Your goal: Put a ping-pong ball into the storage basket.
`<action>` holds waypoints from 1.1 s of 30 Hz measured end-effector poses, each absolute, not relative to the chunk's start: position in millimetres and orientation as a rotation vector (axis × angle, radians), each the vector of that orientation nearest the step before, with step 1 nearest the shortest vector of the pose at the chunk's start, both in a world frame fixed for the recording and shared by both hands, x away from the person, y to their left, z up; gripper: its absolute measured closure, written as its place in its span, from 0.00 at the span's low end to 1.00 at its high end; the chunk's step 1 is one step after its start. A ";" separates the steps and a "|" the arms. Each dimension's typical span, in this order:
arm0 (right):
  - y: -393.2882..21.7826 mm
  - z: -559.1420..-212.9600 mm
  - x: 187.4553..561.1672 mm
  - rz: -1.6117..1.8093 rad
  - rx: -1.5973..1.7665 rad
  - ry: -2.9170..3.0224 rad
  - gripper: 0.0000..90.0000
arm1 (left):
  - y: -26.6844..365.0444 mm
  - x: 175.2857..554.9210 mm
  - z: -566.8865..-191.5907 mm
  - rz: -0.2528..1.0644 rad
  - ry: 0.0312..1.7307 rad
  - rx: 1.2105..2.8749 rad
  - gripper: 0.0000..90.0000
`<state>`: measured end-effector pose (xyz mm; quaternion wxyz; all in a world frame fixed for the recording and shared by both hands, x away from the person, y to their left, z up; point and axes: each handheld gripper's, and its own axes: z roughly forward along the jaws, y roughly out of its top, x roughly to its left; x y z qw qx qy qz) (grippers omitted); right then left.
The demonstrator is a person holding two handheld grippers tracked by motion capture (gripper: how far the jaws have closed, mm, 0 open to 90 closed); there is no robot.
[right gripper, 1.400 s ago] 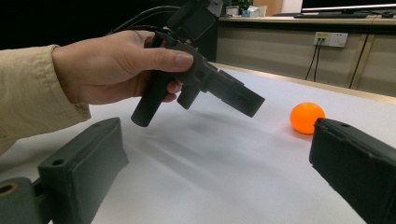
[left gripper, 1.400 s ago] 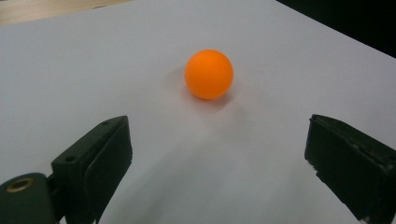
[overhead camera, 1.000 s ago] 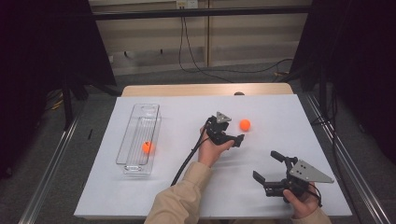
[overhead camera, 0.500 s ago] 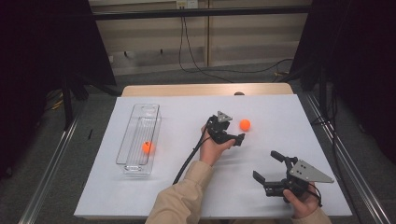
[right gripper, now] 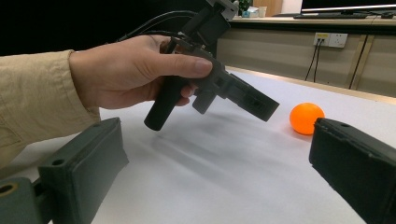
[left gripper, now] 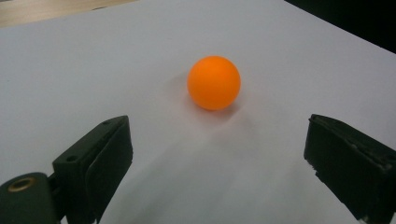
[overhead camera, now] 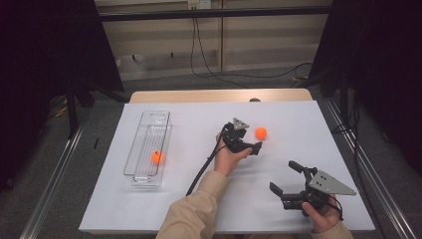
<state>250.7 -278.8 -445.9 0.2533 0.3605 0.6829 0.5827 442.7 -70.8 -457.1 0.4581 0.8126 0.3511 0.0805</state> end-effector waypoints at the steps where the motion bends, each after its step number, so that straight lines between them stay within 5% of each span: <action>1: -278.8 -445.9 250.6 1.584 0.979 1.856 0.03 | -71.4 442.9 -456.9 0.198 0.864 2.003 0.09; 33: -278.6 -445.7 250.3 1.588 0.981 1.855 0.03 | -84.2 448.8 -456.4 0.205 0.870 1.998 0.09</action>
